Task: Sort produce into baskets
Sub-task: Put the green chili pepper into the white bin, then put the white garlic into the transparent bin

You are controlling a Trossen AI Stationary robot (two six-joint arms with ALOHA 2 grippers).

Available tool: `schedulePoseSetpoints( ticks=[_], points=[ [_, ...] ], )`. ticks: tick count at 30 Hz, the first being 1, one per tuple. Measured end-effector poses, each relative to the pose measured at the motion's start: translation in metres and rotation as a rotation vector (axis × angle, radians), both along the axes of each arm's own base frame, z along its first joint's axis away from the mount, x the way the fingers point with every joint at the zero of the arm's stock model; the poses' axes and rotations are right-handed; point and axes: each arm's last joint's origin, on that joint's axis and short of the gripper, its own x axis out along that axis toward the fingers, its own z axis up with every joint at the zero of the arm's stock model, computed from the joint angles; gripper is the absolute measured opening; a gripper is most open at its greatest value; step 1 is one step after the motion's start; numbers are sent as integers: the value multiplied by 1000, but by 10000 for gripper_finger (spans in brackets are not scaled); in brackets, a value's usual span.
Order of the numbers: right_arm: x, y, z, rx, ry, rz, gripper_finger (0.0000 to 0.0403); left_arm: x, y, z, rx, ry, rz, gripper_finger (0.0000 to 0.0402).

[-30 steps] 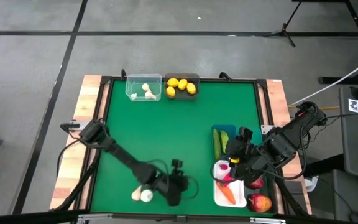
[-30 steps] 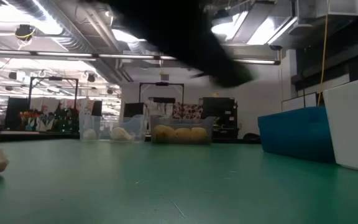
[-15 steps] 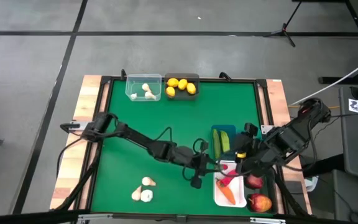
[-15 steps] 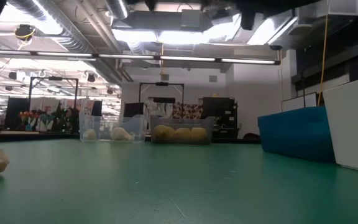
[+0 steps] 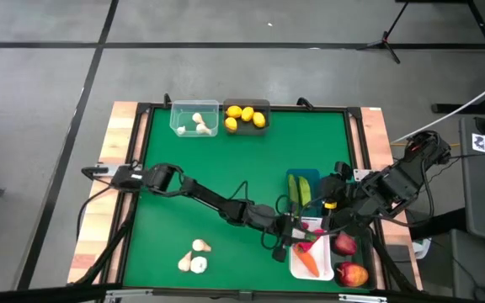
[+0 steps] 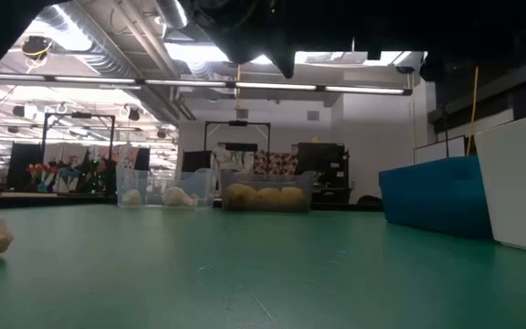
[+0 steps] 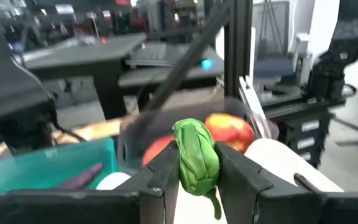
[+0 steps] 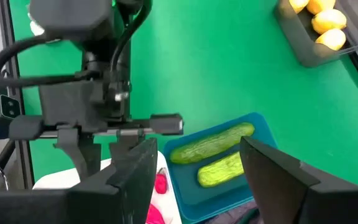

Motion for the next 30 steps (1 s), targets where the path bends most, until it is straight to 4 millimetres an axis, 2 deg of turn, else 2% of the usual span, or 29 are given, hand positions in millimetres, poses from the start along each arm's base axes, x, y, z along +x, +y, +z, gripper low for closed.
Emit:
schedulePoseSetpoints(
  ticks=[6, 17, 20, 25, 30],
  points=[
    [-1, -1, 0, 6, 9, -13, 230, 0, 0, -8, 25, 90, 0, 106],
    [-1, -1, -1, -9, 9, -17, 230, -1, -2, -8, 17, 91, -73, 222],
    [-1, -1, -1, -9, 9, -17, 230, -2, -1, -7, -9, 148, -60, 239],
    [-1, -1, -1, -4, 14, -15, 230, -21, 2, 23, 66, 363, -34, 240],
    [-1, -1, -1, 1, 18, -12, 230, -64, -5, 51, 183, 680, -27, 229]
  ],
)
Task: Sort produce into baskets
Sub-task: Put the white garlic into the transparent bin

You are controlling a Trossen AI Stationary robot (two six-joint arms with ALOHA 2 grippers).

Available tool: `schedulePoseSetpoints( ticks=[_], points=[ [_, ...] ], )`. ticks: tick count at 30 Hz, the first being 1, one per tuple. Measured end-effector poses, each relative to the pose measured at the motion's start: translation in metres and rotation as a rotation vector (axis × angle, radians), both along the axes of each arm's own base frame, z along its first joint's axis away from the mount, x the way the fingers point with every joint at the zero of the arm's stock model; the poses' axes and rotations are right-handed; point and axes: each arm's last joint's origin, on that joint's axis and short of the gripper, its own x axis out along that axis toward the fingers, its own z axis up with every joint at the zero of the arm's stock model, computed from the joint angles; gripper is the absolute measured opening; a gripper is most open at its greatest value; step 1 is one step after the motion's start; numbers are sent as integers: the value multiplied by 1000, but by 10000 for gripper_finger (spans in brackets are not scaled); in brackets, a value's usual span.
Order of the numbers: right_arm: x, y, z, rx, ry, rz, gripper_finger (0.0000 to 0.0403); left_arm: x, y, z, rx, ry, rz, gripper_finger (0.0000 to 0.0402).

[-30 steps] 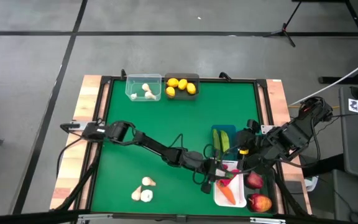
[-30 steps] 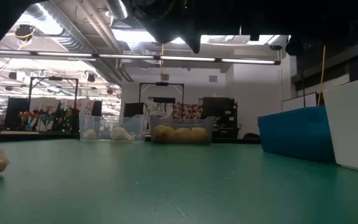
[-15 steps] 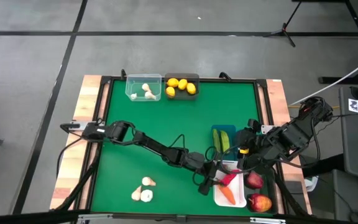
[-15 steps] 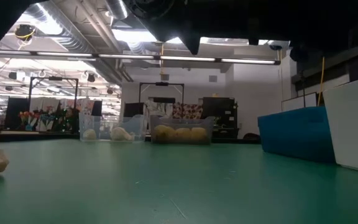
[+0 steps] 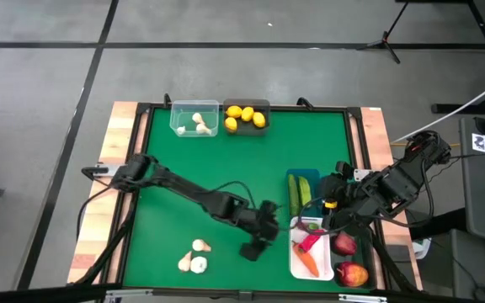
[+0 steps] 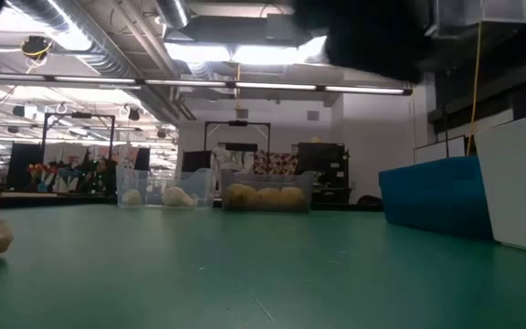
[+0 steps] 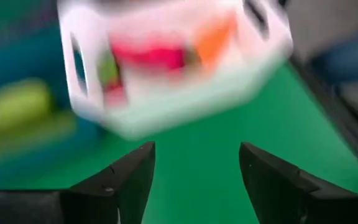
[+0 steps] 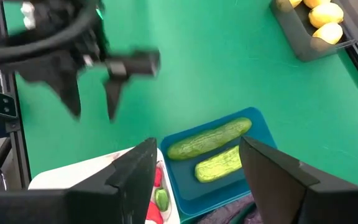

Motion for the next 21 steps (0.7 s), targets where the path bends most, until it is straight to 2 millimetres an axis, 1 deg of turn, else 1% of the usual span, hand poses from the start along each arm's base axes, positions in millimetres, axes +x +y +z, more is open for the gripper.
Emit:
schedulePoseSetpoints(
  ticks=[3, 5, 10, 13, 15, 19, 21],
  points=[
    [0, 0, 0, 0, 0, 0, 230, -34, -11, 15, 61, 184, 9, 228],
    [0, 0, 0, -3, -2, -1, 230, -56, -22, 19, 82, 274, 21, 228],
    [0, 0, 0, -16, -13, -8, 230, -112, -53, 12, 37, 378, 110, 229],
    [1, -1, 0, -24, -19, -12, 230, -147, -70, 3, 32, 374, 185, 229],
    [1, -1, 0, -29, -22, -14, 230, -166, -81, -2, 26, 308, 232, 229],
    [1, -1, 1, -47, -37, -22, 230, -203, -92, -10, 37, 205, 340, 229],
    [1, -1, 1, -56, -44, -27, 230, -218, -93, -18, 55, 173, 383, 229]
  ],
)
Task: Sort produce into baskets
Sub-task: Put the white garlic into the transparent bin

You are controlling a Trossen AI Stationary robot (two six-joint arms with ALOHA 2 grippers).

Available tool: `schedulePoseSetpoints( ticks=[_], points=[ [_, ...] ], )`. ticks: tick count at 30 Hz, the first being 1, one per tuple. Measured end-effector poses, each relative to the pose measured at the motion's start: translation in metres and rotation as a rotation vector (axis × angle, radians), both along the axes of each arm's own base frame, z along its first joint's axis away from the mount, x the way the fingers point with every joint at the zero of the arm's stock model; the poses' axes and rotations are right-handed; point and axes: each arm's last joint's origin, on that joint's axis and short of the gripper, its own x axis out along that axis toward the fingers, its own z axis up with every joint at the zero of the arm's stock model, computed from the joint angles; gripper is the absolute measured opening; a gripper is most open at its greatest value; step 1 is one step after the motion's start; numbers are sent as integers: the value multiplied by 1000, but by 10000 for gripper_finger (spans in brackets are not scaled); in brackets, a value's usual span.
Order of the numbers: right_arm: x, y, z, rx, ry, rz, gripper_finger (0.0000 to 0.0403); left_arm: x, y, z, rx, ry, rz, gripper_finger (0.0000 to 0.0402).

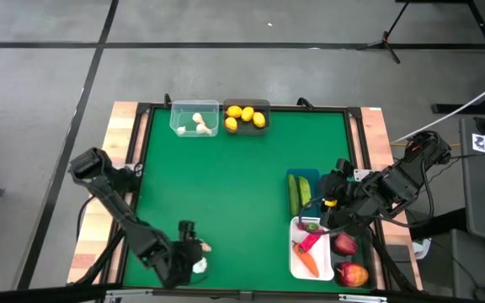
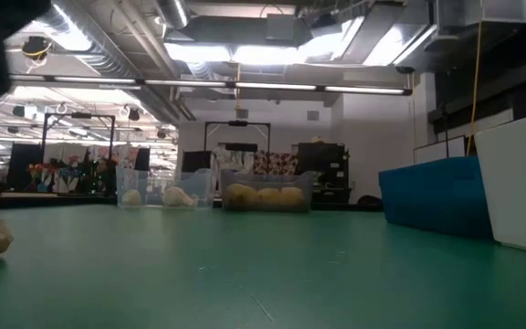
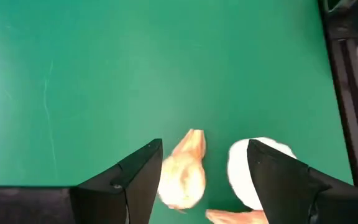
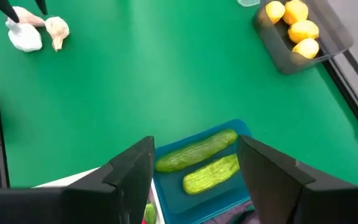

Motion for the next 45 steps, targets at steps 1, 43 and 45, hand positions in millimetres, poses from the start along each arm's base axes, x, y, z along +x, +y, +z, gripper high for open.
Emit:
schedulePoseSetpoints(
  ticks=[1, 43, 45],
  points=[
    [0, 0, 0, -3, -3, -1, 230, -5, -2, -3, -2, -25, 5, 229],
    [3, 0, 2, -44, -71, -31, 230, 11, 131, 9, -131, -499, 295, 160],
    [3, -1, 2, -46, -74, -33, 230, 9, 159, 30, -70, -540, 326, 161]
  ],
)
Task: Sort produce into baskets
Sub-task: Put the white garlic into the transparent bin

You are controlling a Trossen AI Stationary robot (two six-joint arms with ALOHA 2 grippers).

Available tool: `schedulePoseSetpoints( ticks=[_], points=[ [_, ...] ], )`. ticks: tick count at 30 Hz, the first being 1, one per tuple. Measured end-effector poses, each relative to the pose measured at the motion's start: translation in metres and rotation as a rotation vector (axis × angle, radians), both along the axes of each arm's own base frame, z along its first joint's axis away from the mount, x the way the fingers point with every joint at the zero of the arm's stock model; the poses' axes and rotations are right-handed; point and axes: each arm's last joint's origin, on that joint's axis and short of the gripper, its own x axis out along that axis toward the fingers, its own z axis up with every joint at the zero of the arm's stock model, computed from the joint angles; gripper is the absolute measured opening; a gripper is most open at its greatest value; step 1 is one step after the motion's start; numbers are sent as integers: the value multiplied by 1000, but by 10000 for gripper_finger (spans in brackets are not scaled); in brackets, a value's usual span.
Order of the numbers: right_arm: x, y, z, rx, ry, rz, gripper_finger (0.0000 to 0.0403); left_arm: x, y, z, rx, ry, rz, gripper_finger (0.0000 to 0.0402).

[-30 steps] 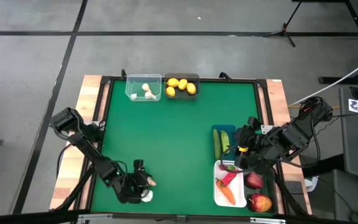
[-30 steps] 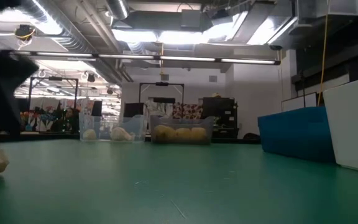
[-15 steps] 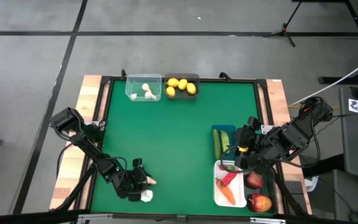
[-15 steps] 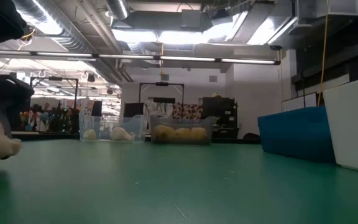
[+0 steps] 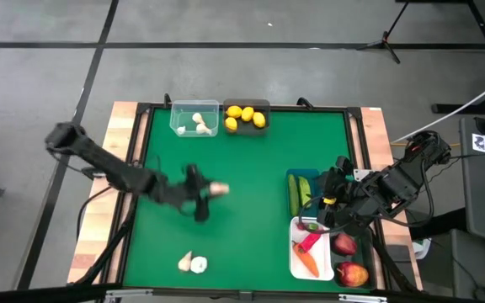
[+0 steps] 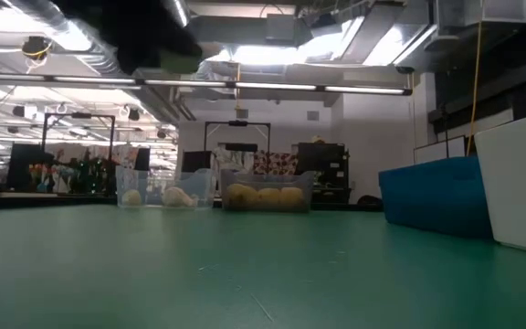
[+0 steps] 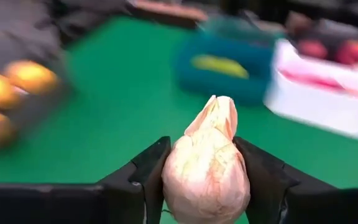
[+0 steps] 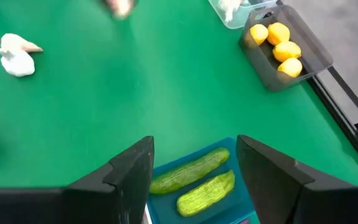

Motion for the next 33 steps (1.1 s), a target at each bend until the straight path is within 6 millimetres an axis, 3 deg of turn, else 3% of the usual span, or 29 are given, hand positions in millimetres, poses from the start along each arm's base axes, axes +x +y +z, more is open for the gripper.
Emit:
schedulePoseSetpoints(
  ticks=[3, 8, 11, 15, 24, 28, 33],
  points=[
    [0, 0, 0, 0, 0, 0, 230, -11, 47, 26, 56, -22, 104, 161],
    [0, 0, 0, 1, 0, 0, 230, -41, 118, 47, 117, -11, 379, 161],
    [0, 0, 0, 0, -1, -1, 230, -56, 153, 52, 117, -7, 507, 161],
    [0, 0, 0, -4, -5, -3, 230, -66, 190, 45, 63, 36, 548, 162],
    [1, 0, 0, 1, -12, -7, 230, -72, 247, 9, 33, 229, 735, 162],
    [0, 0, 0, 7, -8, -5, 230, -67, 259, -12, 54, 373, 700, 179],
    [0, 0, 0, 10, -8, -5, 230, -61, 264, -30, 11, 440, 674, 228]
  ],
)
